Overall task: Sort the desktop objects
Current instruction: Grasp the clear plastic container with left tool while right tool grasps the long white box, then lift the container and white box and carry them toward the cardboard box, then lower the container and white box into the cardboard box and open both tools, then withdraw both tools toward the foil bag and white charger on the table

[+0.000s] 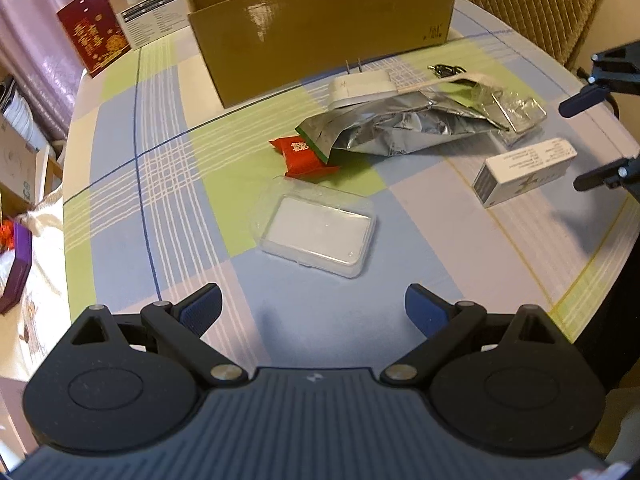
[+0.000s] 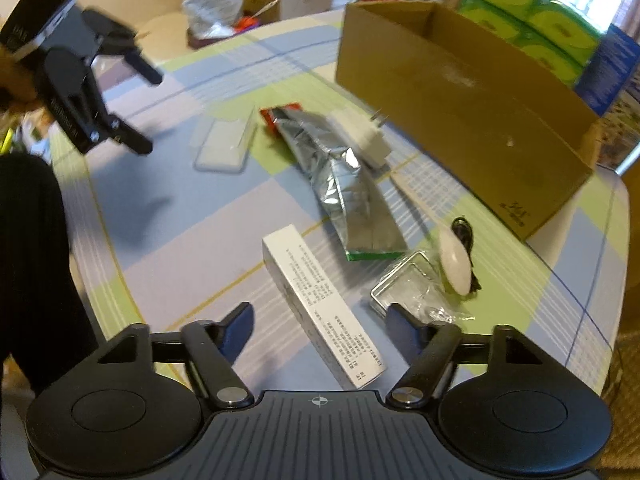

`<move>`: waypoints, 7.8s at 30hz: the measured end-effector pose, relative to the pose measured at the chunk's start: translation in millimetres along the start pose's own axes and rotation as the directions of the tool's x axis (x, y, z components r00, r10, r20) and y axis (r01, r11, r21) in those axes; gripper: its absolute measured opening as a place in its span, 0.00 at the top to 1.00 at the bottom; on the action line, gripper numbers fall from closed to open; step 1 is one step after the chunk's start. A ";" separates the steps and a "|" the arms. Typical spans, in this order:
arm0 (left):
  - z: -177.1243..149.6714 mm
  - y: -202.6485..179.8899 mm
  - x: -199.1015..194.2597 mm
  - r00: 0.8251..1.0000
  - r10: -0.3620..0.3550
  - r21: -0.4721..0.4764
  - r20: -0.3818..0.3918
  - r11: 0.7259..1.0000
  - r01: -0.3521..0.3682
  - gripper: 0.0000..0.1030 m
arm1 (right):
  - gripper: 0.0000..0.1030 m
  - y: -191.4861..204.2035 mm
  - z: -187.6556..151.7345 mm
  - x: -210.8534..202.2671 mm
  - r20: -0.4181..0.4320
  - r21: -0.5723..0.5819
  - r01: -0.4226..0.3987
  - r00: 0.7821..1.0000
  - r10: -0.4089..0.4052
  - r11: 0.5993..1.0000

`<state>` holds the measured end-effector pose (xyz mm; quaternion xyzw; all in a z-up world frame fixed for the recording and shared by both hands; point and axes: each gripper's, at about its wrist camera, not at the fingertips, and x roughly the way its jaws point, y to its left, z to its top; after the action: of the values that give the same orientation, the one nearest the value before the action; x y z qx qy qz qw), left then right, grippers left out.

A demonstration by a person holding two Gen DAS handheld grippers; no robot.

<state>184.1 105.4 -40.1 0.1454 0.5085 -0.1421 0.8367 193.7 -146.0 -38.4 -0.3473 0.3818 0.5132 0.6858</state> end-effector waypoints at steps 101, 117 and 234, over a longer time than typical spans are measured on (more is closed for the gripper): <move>45.1 -82.5 -25.9 0.997 -0.009 -0.259 0.079 0.965 0.029 0.19 | 0.78 -19.8 17.3 -50.8 0.061 0.419 0.084 0.991 -0.120 0.904; 60.6 -79.4 -27.7 0.996 -0.002 -0.247 0.086 0.969 0.023 0.19 | 0.78 -34.4 20.4 -50.7 0.059 0.425 0.085 0.991 -0.121 0.901; 226.5 19.8 -3.3 0.982 -0.008 -0.305 0.191 0.950 0.067 0.14 | 0.32 -184.4 134.0 -44.6 0.108 0.496 0.138 0.970 -0.218 0.857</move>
<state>373.7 36.0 64.6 -0.0114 0.4461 -0.0898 0.8904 386.7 -92.0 79.1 -0.1557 0.4078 0.3616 0.8239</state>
